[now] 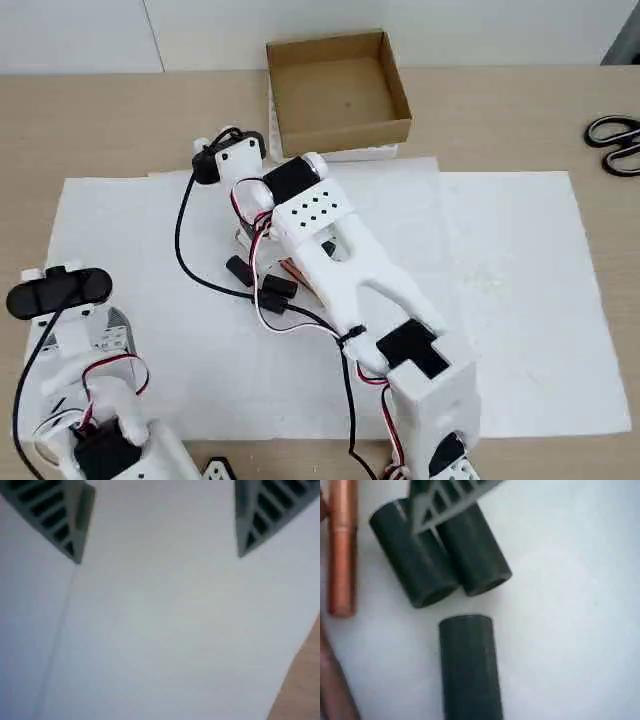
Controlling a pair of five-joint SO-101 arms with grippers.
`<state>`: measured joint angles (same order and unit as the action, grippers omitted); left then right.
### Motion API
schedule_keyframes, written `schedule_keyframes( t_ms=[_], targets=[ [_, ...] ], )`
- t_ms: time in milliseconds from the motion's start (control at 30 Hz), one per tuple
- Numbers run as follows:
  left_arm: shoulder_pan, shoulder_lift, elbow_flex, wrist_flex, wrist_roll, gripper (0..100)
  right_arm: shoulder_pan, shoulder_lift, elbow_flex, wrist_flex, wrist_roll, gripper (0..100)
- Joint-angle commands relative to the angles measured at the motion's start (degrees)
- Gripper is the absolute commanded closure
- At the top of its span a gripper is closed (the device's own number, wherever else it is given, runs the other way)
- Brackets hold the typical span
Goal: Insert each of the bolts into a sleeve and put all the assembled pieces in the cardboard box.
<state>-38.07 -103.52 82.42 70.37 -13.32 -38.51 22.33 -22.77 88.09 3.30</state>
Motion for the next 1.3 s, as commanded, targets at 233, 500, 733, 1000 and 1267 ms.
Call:
schedule_keyframes(
  t_ms=[233,500,733,1000,1267],
  targets=[
    [-2.5,-0.2,-32.0,2.4,-1.0,81,-0.9,1.2,-2.7,-0.7,-0.4,82.9],
    [-2.5,14.4,-44.3,-6.2,6.9,81,-0.9,1.4,-2.7,-0.8,-0.4,82.9],
    [-2.4,51.1,-50.9,-6.2,12.7,81,-0.9,1.4,-2.7,-0.8,-0.4,82.9],
    [-2.4,78.5,-51.5,-6.7,12.7,81,-3.6,1.5,-2.7,-4.6,-0.4,82.9],
    [-2.4,79.8,-48.9,-9.4,14.9,81,-8.1,6.6,-2.6,-11.0,-0.2,83.0]
  ],
)
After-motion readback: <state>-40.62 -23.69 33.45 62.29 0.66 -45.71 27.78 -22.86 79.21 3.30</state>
